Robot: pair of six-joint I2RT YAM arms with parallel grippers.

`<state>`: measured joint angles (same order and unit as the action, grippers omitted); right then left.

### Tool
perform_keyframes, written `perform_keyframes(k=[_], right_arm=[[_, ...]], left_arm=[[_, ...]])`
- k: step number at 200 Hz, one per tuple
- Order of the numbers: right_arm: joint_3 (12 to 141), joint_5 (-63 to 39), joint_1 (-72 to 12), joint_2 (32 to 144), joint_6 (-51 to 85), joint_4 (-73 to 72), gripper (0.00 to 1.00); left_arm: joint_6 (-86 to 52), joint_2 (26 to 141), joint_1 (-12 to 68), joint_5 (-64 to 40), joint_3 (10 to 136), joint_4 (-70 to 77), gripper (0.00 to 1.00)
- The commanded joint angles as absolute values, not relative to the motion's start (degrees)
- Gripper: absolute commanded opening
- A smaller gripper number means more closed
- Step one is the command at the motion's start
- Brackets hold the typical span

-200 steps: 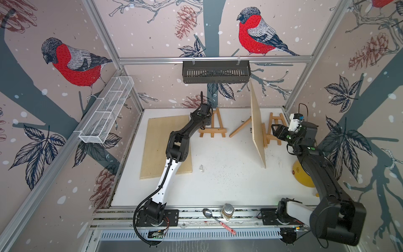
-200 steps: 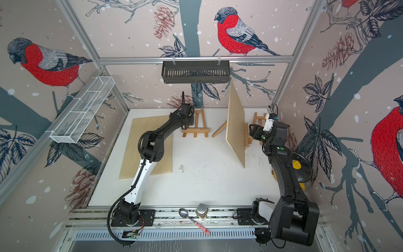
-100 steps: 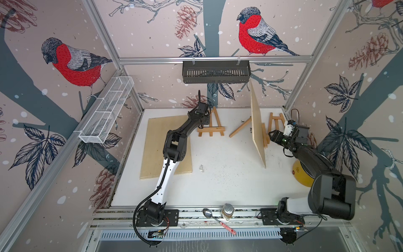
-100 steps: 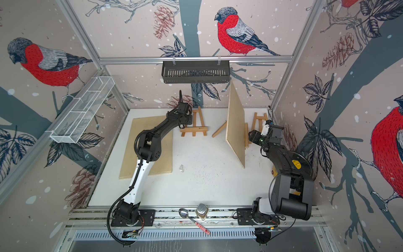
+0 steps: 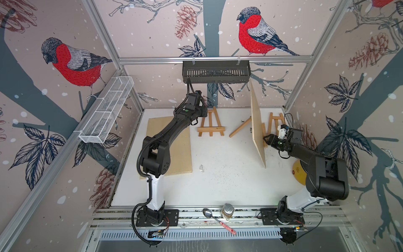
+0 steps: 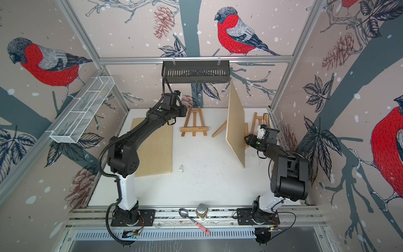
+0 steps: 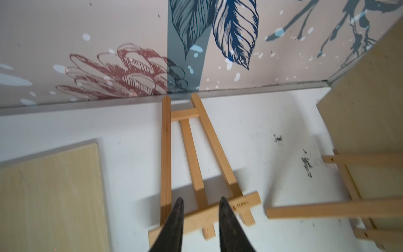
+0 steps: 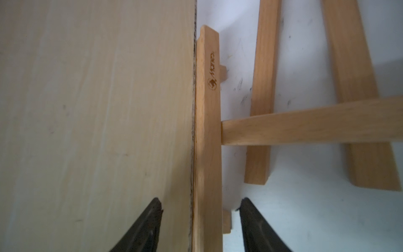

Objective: Disassemble the easel
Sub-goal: Adjust the easel at the center of the board.

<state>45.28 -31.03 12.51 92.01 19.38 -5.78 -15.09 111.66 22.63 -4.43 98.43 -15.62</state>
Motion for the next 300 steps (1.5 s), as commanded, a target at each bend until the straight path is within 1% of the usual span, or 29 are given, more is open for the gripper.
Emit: perform_keyframes(k=[1, 30, 61, 77, 95, 126, 138, 189, 242, 300], right_arm=[[44.84, -33.2, 12.57, 93.37, 20.25, -9.16, 0.55], [44.15, -33.24, 12.57, 94.13, 20.71, -10.39, 0.52], [44.08, -33.16, 12.57, 94.98, 20.58, -10.88, 0.49], [44.21, -33.31, 12.57, 95.77, 20.48, -11.03, 0.44], [44.19, -33.56, 12.57, 96.55, 20.26, -10.82, 0.36], [43.55, -33.49, 12.48, 96.52, 19.69, -9.86, 0.24], [43.12, -33.32, 12.32, 96.1, 19.54, -9.21, 0.21], [38.72, -32.0, 11.56, 90.8, 18.22, -5.77, 0.19], [33.68, -32.66, 11.01, 83.08, 17.37, -2.24, 0.18], [31.12, -29.82, 3.74, 77.09, 21.13, -2.57, 0.18]], left_arm=[[-16.77, 102.98, 22.96, -7.32, 88.29, -4.22, 0.29], [-17.59, 93.34, 23.75, -6.58, 78.72, -2.37, 0.29], [-18.65, 86.02, 25.24, -3.59, 71.38, -3.26, 0.29], [-19.79, 82.63, 25.16, -2.08, 67.59, -2.99, 0.29], [-20.43, 79.56, 25.14, 0.22, 64.5, -3.49, 0.29], [-20.4, 75.47, 25.09, 3.27, 62.53, -4.69, 0.29], [-20.44, 74.27, 25.05, 4.06, 62.25, -5.13, 0.29], [-20.18, 70.19, 25.05, 5.97, 59.48, -4.5, 0.3], [-20.35, 67.35, 25.05, 4.93, 58.18, -4.47, 0.3], [-21.44, 66.22, 25.07, 2.25, 59.35, -7.54, 0.31]])
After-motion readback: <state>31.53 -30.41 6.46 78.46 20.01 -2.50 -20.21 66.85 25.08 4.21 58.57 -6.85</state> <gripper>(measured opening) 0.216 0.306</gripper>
